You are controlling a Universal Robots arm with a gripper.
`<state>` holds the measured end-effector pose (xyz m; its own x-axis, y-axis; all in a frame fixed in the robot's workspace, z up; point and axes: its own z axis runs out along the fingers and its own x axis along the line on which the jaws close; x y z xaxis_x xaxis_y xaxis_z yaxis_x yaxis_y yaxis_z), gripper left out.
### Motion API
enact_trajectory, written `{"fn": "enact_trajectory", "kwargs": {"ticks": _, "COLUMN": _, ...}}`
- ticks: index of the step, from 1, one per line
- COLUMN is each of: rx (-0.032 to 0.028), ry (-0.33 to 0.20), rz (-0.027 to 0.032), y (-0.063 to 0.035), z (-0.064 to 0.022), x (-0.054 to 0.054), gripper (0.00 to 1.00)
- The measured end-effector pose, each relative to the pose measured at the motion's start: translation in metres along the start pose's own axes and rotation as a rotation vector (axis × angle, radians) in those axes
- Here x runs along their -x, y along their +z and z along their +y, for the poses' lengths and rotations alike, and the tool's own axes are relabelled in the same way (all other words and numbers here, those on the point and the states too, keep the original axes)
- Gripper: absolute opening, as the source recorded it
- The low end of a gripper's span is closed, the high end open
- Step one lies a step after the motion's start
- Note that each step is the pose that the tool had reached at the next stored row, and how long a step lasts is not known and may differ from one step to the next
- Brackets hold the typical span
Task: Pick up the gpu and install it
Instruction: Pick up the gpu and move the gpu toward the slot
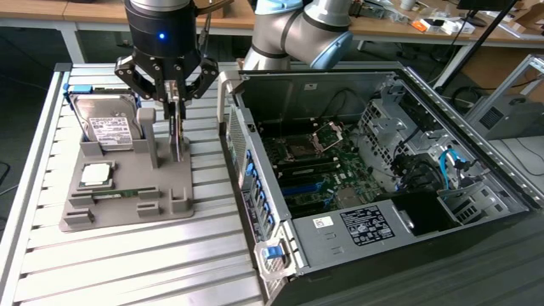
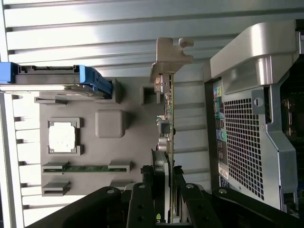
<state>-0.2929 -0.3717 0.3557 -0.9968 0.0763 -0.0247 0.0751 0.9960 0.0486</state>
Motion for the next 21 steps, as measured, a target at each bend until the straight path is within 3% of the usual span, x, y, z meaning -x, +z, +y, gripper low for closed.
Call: {"fn": "enact_trajectory", "kwargs": {"ticks": 21, "rx": 0.0107, "ry": 0.000, "rz": 0.0009, "y": -0.0033, "z": -0.0005, "x": 0.0001, "gripper": 0.27}}
